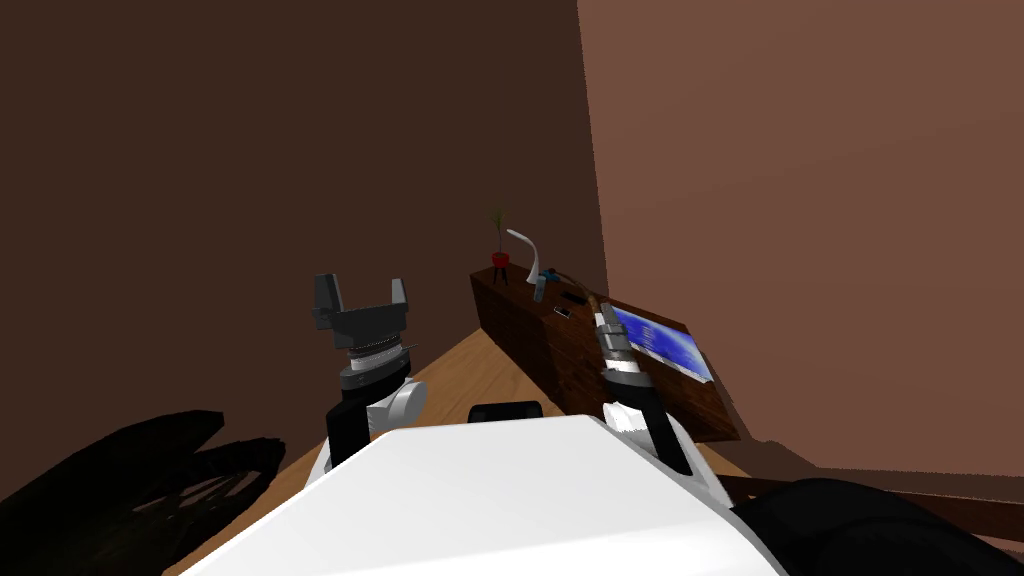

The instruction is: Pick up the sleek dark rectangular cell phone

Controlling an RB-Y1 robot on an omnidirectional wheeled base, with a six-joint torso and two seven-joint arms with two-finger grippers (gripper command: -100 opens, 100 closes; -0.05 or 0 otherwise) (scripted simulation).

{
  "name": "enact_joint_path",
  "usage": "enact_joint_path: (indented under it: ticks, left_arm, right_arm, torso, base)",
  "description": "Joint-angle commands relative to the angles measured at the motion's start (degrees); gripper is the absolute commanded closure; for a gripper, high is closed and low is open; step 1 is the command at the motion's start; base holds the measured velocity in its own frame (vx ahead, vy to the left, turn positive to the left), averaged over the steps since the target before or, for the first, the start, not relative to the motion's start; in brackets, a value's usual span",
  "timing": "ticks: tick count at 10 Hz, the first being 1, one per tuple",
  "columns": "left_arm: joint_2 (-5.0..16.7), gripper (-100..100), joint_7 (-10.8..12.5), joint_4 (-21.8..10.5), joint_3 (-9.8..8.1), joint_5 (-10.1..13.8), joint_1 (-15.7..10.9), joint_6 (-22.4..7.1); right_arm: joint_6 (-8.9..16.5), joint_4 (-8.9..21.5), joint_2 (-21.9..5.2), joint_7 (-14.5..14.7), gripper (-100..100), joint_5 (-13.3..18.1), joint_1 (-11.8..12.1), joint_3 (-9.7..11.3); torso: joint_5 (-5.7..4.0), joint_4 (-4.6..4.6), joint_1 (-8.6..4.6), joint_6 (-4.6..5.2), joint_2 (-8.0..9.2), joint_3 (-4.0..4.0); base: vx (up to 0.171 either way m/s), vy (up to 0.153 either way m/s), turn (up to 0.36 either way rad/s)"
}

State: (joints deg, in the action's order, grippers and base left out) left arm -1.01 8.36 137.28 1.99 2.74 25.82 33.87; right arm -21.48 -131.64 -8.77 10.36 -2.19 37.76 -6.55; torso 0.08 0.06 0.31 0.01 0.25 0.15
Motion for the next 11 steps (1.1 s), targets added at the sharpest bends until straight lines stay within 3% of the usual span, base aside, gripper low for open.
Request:
enact_joint_path:
  ticks: [1,4,5,6,7,10,11]
  left_arm:
    - [0.0,0,0.0,0.0,0.0,0.0,0.0,0.0]
    - [0.0,0,0.0,0.0,0.0,0.0,0.0,0.0]
    - [0.0,0,0.0,0.0,0.01,0.0,0.0,0.0]
    - [0.0,0,0.0,0.0,0.0,0.0,0.0,0.0]
    - [0.0,0,0.0,0.0,0.0,0.0,0.0,0.0]
    - [0.0,0,0.0,0.0,0.0,0.0,0.0,0.0]
    - [0.0,0,0.0,0.0,0.0,0.0,0.0,0.0]
  right_arm:
    - [0.0,1.0,-1.7,0.4,-100,0.9,2.4,-1.3]
    - [0.3,4.3,-6.8,1.5,-100,3.5,8.3,-5.1]
    - [0.3,4.3,-6.8,1.5,-100,3.5,9.6,-5.1]
    - [0.3,5.6,-8.6,2.0,-100,4.4,11.8,-6.4]
    - [0.3,5.6,-8.6,2.0,-100,4.4,12.2,-6.4]
    - [0.4,8.4,-12.7,3.0,-100,6.3,17.4,-8.9]
    - [0.4,8.4,-12.7,3.0,-100,6.3,17.8,-8.9]
  torso:
    - [0.0,0.0,0.0,0.0,0.0,0.0]
    - [0.01,0.0,0.07,-0.01,-0.01,-0.01]
    - [0.03,0.0,0.17,-0.01,0.02,0.01]
    - [0.03,0.0,0.09,0.0,-0.04,-0.02]
    - [0.0,-0.02,-0.05,-0.02,-0.12,-0.07]
    - [-0.03,-0.04,-0.14,-0.01,-0.2,-0.11]
    - [-0.03,-0.05,-0.11,-0.02,-0.22,-0.12]
  base:
    - [-0.052,0.07,0.05]
    - [-0.059,0.117,0.097]
    - [-0.039,0.105,0.028]
    - [-0.014,0.069,0.076]
    - [-0.01,0.048,0.046]
    - [-0.004,0.061,0.08]
    - [0.005,0.054,0.053]
